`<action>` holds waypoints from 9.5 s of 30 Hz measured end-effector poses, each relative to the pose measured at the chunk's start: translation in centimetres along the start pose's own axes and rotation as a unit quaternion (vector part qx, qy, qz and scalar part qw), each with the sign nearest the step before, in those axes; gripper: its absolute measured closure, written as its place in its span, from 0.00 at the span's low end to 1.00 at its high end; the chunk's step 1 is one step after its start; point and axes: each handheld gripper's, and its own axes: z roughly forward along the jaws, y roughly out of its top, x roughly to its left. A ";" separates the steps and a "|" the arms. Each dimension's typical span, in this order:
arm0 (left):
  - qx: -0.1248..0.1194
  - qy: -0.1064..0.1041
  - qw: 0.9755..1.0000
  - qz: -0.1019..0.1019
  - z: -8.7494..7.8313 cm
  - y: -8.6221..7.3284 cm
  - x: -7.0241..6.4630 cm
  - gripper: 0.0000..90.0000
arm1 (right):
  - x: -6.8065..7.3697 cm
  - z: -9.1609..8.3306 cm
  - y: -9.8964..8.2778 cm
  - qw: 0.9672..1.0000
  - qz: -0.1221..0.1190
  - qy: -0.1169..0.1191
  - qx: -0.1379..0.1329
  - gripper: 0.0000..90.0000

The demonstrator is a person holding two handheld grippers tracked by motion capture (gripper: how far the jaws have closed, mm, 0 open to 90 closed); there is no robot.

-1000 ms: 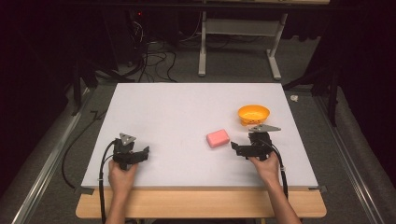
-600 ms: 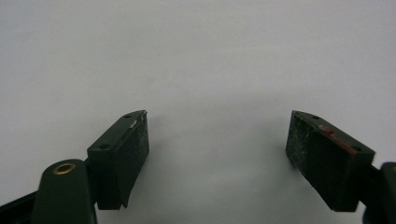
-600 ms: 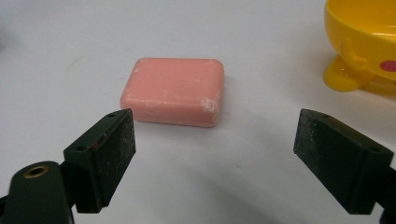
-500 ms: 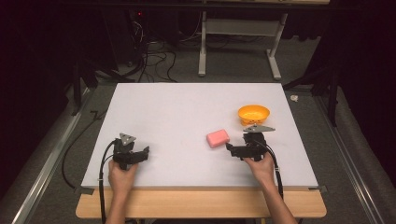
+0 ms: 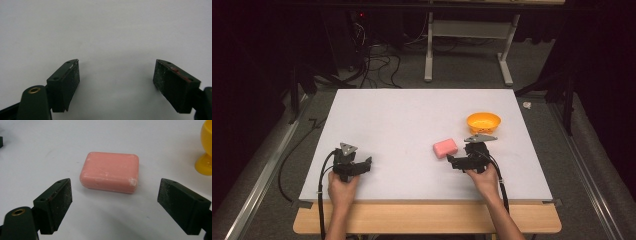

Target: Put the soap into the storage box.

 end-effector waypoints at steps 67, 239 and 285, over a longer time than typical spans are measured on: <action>-0.002 0.001 1.000 0.001 0.0 0.0 0.0 0.24 | 2.1 7.5 1.7 0.995 -0.001 -0.078 0.065 0.14; -0.002 0.002 1.000 0.001 0.0 0.0 0.0 0.24 | -11.8 0.7 7.8 0.988 0.098 -0.115 0.017 0.15; -0.002 0.002 1.000 0.001 0.0 0.0 0.0 0.24 | -13.1 3.7 6.6 0.979 0.140 -0.138 0.056 0.14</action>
